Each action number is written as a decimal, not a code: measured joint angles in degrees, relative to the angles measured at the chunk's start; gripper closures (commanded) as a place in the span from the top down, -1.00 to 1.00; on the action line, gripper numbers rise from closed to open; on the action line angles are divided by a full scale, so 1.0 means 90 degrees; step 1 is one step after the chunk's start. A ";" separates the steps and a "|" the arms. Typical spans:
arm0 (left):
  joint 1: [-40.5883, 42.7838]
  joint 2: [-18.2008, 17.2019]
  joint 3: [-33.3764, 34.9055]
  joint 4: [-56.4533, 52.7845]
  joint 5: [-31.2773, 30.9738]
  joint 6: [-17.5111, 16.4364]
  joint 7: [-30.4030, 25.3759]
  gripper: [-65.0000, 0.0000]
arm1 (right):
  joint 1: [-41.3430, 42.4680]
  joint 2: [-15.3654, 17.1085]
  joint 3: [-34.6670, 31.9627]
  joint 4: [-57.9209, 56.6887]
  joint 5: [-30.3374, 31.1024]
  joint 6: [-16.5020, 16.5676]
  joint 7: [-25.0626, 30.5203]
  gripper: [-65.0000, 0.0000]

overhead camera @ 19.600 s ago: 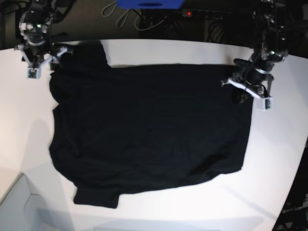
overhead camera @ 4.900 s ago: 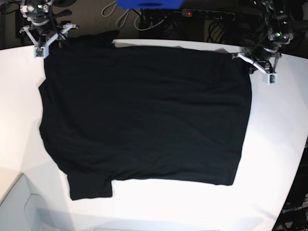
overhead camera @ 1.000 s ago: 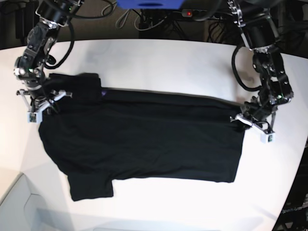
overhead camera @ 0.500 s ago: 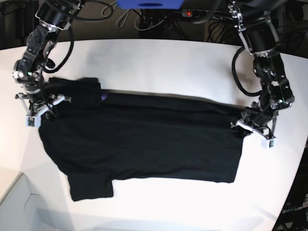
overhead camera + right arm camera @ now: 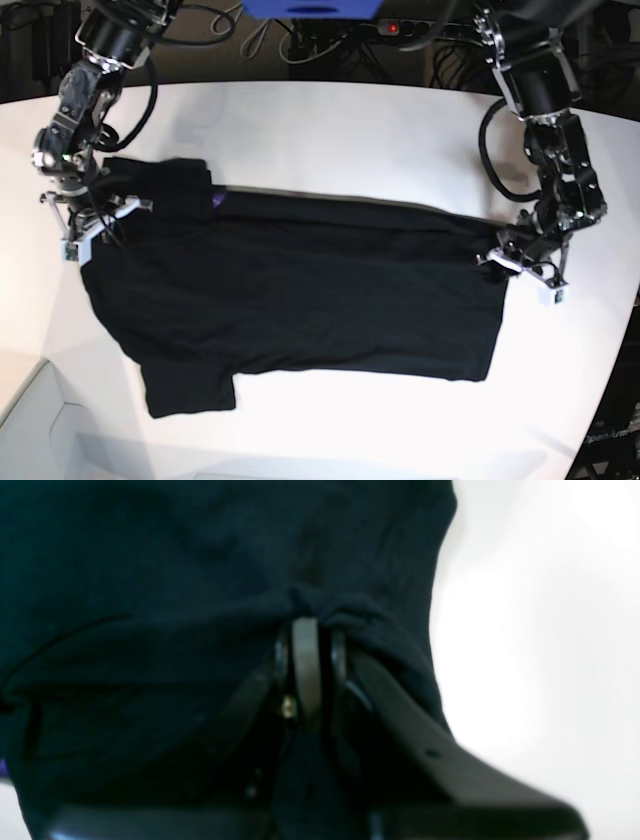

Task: Layout the t-shirt on the table in an organized manner, then fold the t-shirt properly
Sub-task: 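Release the folded edge and reposition both grippers at the fold corners, then regrasp the fold corners with both grippers and tug them outward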

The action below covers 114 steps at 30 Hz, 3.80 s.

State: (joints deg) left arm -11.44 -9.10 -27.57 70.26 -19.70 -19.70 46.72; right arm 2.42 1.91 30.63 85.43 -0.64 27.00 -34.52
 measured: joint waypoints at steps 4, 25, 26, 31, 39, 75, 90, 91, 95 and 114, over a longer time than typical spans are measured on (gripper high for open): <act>-0.0155 -0.0034 0.0000 -0.0437 0.0024 -0.0002 0.0024 -0.85 | 0.0117 0.0073 -0.0032 -0.0022 0.0002 0.0000 0.0002 -0.79; 0.0568 -0.0350 -0.0600 -0.0299 -0.1467 -0.0058 -0.0117 0.60 | -0.0537 -0.0024 0.1239 0.0801 0.0075 0.0000 0.0005 -0.26; 0.0610 -0.0345 -0.0590 -0.0294 -0.1447 -0.0080 -0.0129 0.60 | -0.0597 -0.0066 0.1285 0.0797 0.0053 0.0000 0.0000 -0.26; 0.0563 -0.0267 -0.0590 -0.0257 -0.0993 -0.0083 -0.0146 0.60 | -0.0702 -0.0090 0.1285 0.0758 0.0216 0.0000 -0.0024 -0.26; 0.1168 -0.0267 -0.0576 0.0355 -0.0947 -0.0607 -0.0019 0.45 | -0.0831 -0.0073 0.1275 0.0758 0.0457 -0.0002 -0.0039 -0.26; 0.0464 0.0049 -0.0007 0.0073 0.0627 -0.0719 -0.0053 -0.14 | -0.0821 -0.0070 0.1268 0.0760 0.0476 0.0000 -0.0022 -0.26; 0.0869 0.0136 -0.0114 0.1110 0.0673 -0.0707 0.0075 0.53 | -0.0818 -0.0070 0.1246 0.0758 0.0457 -0.0002 -0.0015 -0.26; 0.0913 0.0172 -0.0287 0.1110 0.0639 -0.0716 0.0075 0.52 | -0.0818 -0.0070 0.1246 0.0758 0.0459 -0.0002 0.0005 -0.26; 0.0954 0.0291 -0.1146 0.1110 0.0699 -0.0697 0.0085 0.52 | -0.0818 -0.0070 0.1243 0.0758 0.0457 0.0000 0.0002 -0.26; 0.0612 0.0238 -0.1044 0.0342 0.0733 -0.0716 0.0012 0.52 | -0.0801 -0.0073 0.1231 0.0758 0.0457 -0.0002 0.0005 -0.26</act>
State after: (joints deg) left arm -5.93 -6.96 -36.97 73.34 -13.10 -26.15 46.83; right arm -4.80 1.26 41.71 92.25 3.46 26.98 -34.48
